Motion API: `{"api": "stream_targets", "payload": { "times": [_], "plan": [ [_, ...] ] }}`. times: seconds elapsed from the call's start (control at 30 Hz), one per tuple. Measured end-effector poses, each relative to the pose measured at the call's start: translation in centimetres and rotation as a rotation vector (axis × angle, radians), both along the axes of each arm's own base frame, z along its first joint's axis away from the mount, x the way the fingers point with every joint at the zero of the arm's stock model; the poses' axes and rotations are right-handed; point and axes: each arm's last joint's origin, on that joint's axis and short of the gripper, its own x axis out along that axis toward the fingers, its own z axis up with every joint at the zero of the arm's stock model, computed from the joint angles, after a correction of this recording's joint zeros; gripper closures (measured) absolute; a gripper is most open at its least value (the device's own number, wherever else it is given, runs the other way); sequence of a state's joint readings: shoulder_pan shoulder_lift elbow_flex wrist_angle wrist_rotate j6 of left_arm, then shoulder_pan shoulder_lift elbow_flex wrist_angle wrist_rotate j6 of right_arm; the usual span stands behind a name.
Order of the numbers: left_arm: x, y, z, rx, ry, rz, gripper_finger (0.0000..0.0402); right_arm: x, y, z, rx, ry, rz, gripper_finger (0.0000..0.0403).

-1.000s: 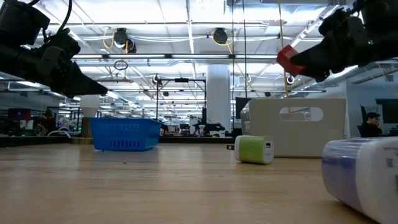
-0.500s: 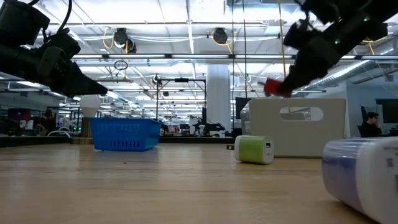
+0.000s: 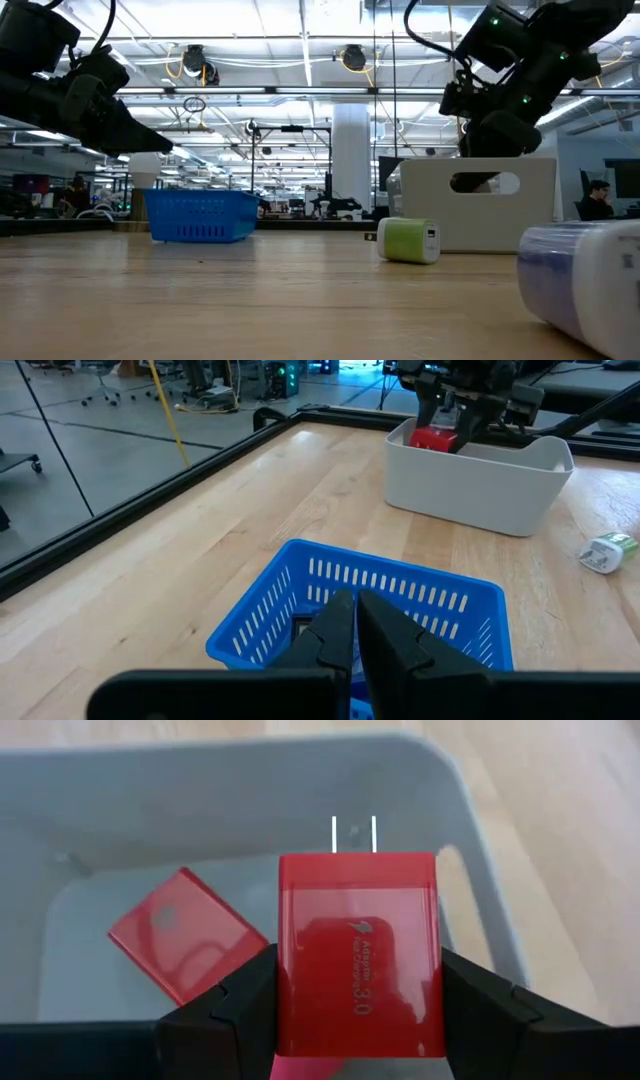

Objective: Pick & Place Office items
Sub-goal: Put the red charger adapter into the gray bin, then put the green charger adapter into the gray bin

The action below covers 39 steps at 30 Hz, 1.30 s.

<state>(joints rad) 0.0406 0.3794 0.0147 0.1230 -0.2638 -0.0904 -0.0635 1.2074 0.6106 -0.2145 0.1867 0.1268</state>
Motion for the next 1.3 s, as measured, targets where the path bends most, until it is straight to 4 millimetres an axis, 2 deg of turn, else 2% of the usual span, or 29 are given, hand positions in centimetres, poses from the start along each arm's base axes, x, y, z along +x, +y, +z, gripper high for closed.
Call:
{"api": "stream_targets", "payload": {
  "times": [0.17,0.37,0.57,0.63,0.73,0.9,1.03,1.17,1.3],
  "plan": [
    [0.0,0.0,0.0,0.000,0.000,0.000,0.0380,0.2,0.0,-0.7,0.007,0.033,0.006,0.0203],
    [0.0,0.0,0.0,0.000,0.000,0.000,0.0380,0.3,0.0,-0.5,-0.007,0.020,0.022,0.0194],
    [0.0,0.0,0.0,0.000,0.003,0.000,0.0380,0.3,0.0,-0.4,0.007,0.015,0.008,0.0045],
    [0.0,0.0,-0.1,0.000,0.009,0.000,0.0380,0.2,0.0,-0.4,0.011,0.016,0.007,0.0024],
    [0.0,0.0,-0.1,-0.001,0.009,0.000,0.0380,0.1,0.1,0.3,0.028,0.004,0.022,0.0019],
    [0.0,0.0,-0.1,-0.003,0.013,0.001,0.0380,-0.5,0.1,3.8,0.007,-0.185,0.030,0.0041],
    [-0.1,0.0,-0.2,-0.027,0.015,0.006,0.0380,-2.4,0.2,7.2,-0.014,-0.381,0.035,0.0078],
    [-0.1,0.0,-0.2,-0.027,0.014,0.006,0.0380,-4.9,0.5,9.9,-0.049,-0.584,0.058,0.0146],
    [-0.1,0.0,-0.2,-0.035,0.012,0.007,0.0380,-7.2,1.0,10.6,-0.098,-0.715,0.104,0.0239]
  ]
}}
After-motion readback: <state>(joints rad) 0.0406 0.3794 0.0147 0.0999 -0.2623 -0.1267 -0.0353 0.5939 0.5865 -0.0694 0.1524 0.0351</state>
